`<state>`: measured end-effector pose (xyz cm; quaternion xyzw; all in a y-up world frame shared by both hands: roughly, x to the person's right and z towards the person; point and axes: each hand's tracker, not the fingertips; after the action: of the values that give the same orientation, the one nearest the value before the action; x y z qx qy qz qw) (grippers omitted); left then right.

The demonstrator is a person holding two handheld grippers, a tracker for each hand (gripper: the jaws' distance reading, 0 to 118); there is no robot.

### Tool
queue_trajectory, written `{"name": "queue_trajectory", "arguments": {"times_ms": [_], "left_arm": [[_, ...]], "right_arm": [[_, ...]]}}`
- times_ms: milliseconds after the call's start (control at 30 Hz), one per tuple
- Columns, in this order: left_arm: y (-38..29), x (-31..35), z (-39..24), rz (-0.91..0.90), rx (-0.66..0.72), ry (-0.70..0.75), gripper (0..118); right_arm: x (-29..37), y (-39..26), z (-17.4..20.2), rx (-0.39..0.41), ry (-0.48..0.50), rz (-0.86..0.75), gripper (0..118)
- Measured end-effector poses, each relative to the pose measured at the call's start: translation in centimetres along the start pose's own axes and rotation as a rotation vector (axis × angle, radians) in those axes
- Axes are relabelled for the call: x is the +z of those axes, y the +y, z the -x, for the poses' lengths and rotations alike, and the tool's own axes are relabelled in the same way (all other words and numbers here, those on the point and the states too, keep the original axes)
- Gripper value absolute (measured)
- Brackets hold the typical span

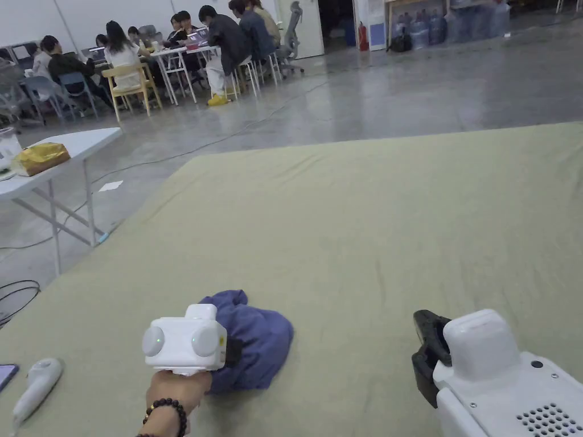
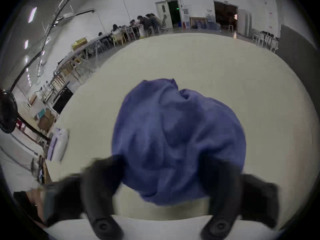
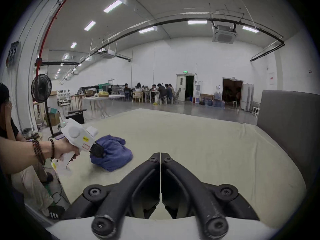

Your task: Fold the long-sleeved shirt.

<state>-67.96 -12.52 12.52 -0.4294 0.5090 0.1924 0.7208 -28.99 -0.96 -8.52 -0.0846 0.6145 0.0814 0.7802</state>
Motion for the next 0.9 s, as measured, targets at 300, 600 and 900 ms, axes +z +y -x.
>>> {"name": "queue_trajectory", "arguments": {"times_ms": [300,600,900], "left_arm": [[0.4,10.4,-2.3,-0.137,0.007,-0.087,6],[4.9,20.2,-18.2,-0.368,-0.267,-0.384,1],[-0.9,19.0,-47.6,-0.186,-0.486,-0.783,0]], "right_arm": [[0.0,-0.8,-2.4,-0.037,-0.031,0.028,0],[5.5,-0.1,-7.5,-0.107,-0.159,-0.028,0],[13.9,-0.8,-16.2,-0.157,-0.431,-0.051,0]]}}
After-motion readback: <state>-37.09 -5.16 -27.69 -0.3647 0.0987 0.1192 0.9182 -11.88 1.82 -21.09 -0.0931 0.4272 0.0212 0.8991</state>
